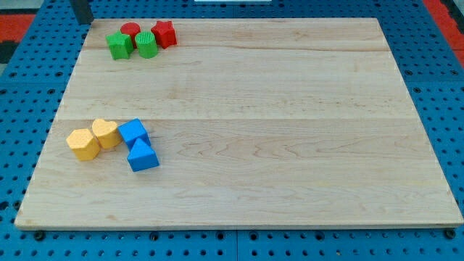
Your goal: Push the green star towards the down and right
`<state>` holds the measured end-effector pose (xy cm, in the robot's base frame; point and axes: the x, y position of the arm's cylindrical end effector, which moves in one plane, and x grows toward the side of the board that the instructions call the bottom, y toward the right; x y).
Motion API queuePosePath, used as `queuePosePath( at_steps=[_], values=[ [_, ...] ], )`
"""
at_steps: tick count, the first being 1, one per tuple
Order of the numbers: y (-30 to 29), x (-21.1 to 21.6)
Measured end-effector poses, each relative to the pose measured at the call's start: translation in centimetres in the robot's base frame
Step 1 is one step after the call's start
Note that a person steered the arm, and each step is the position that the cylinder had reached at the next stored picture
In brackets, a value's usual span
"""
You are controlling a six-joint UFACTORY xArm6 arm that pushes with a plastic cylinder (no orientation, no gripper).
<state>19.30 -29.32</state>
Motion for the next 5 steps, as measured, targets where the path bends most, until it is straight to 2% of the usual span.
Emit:
queuePosePath(
  at_steps=[5],
  values=[
    [-0.35, 0.00]
  ],
)
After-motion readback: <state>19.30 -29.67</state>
